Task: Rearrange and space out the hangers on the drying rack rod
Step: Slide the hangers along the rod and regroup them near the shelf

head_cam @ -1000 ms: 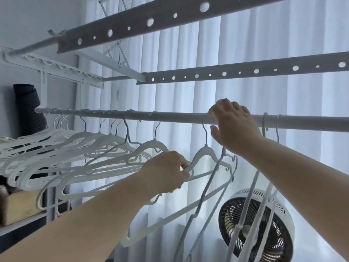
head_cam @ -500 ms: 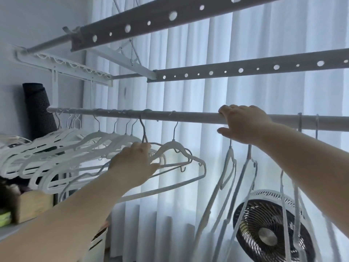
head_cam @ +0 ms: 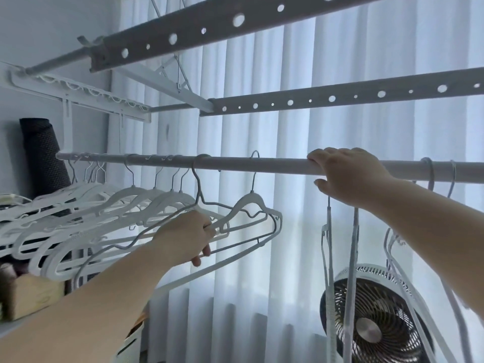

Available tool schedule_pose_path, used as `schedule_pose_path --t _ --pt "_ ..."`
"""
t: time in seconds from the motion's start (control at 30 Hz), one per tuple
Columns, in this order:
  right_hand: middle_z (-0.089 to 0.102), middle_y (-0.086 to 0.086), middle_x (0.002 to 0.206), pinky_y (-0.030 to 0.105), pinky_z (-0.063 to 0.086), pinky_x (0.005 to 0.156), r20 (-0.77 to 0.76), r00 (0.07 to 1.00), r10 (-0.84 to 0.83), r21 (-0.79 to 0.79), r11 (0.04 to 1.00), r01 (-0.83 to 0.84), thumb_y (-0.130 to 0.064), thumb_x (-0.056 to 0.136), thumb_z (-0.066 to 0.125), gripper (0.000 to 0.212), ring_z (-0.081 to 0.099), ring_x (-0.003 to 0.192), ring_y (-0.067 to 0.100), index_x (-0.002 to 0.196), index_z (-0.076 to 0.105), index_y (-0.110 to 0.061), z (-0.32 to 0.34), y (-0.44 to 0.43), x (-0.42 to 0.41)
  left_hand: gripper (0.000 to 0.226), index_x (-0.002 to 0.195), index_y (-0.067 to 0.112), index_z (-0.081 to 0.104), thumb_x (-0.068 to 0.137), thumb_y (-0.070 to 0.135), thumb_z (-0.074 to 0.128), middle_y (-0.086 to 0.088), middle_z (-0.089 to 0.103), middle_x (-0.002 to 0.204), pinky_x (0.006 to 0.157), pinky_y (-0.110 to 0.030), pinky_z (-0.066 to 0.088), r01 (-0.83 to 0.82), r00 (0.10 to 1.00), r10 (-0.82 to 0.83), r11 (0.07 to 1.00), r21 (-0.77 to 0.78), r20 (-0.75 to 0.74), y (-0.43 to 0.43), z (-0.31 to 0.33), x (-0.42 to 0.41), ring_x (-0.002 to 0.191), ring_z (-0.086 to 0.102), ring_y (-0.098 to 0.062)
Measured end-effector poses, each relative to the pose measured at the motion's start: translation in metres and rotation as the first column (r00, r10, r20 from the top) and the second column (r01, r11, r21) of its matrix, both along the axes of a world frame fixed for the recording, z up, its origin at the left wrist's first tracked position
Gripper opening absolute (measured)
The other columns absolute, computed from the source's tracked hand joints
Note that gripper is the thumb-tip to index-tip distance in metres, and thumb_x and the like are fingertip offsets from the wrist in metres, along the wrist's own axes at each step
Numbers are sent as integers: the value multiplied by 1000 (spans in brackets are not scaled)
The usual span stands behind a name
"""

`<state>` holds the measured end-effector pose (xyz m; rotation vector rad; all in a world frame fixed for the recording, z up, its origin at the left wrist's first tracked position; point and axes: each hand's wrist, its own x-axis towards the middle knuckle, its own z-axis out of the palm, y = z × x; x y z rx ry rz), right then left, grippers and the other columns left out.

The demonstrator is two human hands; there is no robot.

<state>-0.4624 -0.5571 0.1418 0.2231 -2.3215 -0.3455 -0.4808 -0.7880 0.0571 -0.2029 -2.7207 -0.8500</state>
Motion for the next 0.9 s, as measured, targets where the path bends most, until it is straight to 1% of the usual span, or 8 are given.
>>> schedule_pose_path --t 0.13,0.3,0.4,0.5,0.57,0.63,0.77,0.9 --pt "55 3 127 32 36 96 -10 1000 -1 15 1000 1 -27 94 43 41 53 115 24 133 37 -17 -2 0 1 30 69 26 48 95 20 34 6 59 60 44 -20 37 15 999 -15 1000 -1 -33 13 5 -6 37 52 -10" --pt "55 2 125 31 34 96 -18 1000 23 11 1000 -23 -27 93 43 41 51 115 22 133 38 -18 -4 0 -1 30 70 18 46 94 12 29 2 56 59 41 -19 36 19 997 -14 998 -60 82 29 2 -10 39 49 -13" --pt "50 1 133 31 30 101 -9 999 46 12 999 -46 -28 93 44 45 43 123 22 136 34 -19 -6 1 -1 22 80 15 52 93 16 33 5 55 57 41 -18 35 3 994 10 992 -125 108 30 -10 -10 37 47 -11" --pt "36 0 145 31 20 110 -10 994 105 -6 995 -105 -29 92 45 51 28 135 21 140 31 -19 -8 1 0 24 77 17 53 92 18 35 7 54 55 40 -17 34 -17 992 36 989 -148 122 21 -22 -4 30 43 -7" --pt "33 1 146 30 15 112 -44 986 164 -8 986 -164 -28 92 47 51 22 137 20 140 33 -18 -9 -5 3 26 74 20 53 93 21 35 7 55 56 46 -20 36 -39 993 59 984 -173 107 10 -26 4 33 43 -8" --pt "35 1 145 30 14 112 -63 969 238 14 971 -237 -28 92 48 49 23 137 20 138 36 -17 -11 -13 7 26 81 21 56 94 25 35 9 56 58 49 -21 36 -74 993 93 971 -227 74 -1 -29 16 39 44 -7" --pt "33 -3 147 29 17 111 64 941 333 76 938 -337 -29 95 42 46 25 138 17 139 35 -22 -18 -34 13 29 95 25 62 95 25 33 11 52 58 57 -17 34 -133 991 128 930 -343 -36 -20 -33 41 51 41 2" --pt "24 -5 152 33 28 110 264 911 317 38 940 -338 -25 95 43 52 25 140 17 144 26 -25 -26 -56 22 31 99 26 61 97 30 30 11 47 59 63 -21 37 -163 985 119 875 -455 -124 -32 -39 67 65 47 -7"
